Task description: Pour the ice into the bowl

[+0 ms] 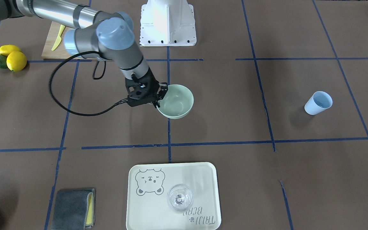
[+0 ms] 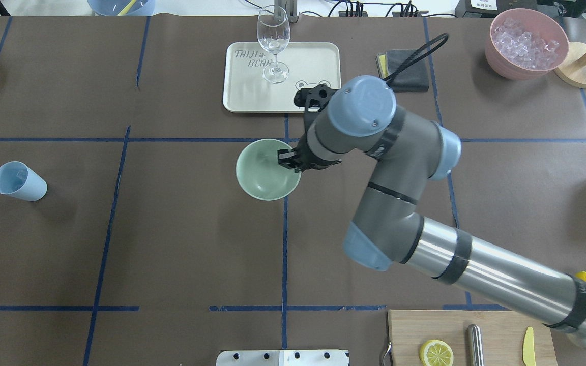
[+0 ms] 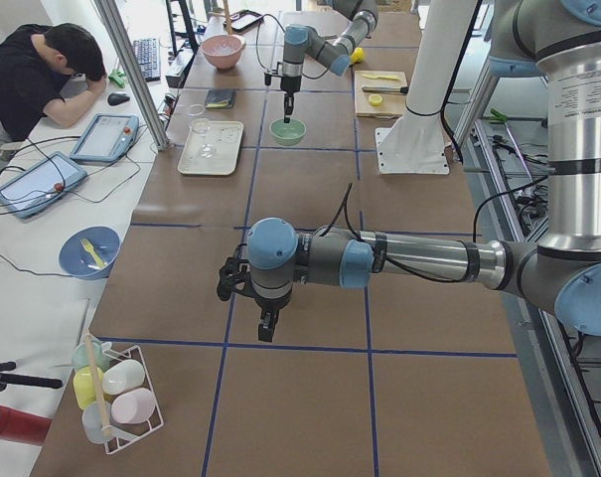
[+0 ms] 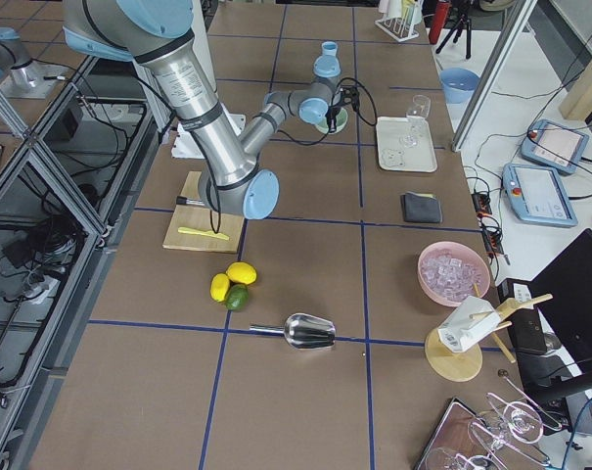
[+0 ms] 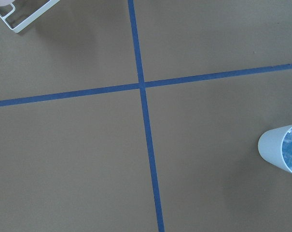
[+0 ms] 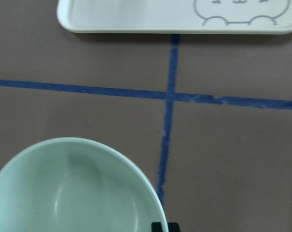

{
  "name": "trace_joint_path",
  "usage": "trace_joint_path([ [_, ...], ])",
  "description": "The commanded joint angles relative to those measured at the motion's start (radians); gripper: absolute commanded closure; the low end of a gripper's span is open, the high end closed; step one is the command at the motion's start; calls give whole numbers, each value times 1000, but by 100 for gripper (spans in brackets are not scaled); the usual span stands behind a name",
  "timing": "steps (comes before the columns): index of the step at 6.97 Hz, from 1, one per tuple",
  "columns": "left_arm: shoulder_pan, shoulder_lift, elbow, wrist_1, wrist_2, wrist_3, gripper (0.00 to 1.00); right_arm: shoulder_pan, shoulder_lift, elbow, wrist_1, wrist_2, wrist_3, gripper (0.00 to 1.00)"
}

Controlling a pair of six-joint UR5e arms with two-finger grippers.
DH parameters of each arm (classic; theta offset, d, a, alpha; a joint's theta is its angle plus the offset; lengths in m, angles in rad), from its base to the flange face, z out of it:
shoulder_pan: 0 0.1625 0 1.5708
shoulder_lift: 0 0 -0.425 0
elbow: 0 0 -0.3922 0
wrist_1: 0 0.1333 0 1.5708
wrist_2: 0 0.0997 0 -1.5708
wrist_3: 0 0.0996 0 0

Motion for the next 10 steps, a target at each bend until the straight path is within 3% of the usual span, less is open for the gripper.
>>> trace_joint_path([
  [1,-1,0,0,0,-2,0,0,-91,224,-236,-11,-101,96,100],
  [2,1,0,0,0,-2,0,0,-109,279,-313,-9,-105,112,100],
  [4,1,0,0,0,-3,0,0,-126,288,-337,-6,-105,112,100],
  [5,1,0,0,0,-3,0,0,-126,288,-343,-7,-105,112,76],
  [6,1,0,2,0,-3,0,0,-126,288,-343,-7,-105,115,2],
  [8,1,0,0,0,-3,2,0,-84,287,-325,-17,-96,98,0],
  [10,1,2,5,-79,9,0,0,17,240,-263,-122,-83,7,0],
])
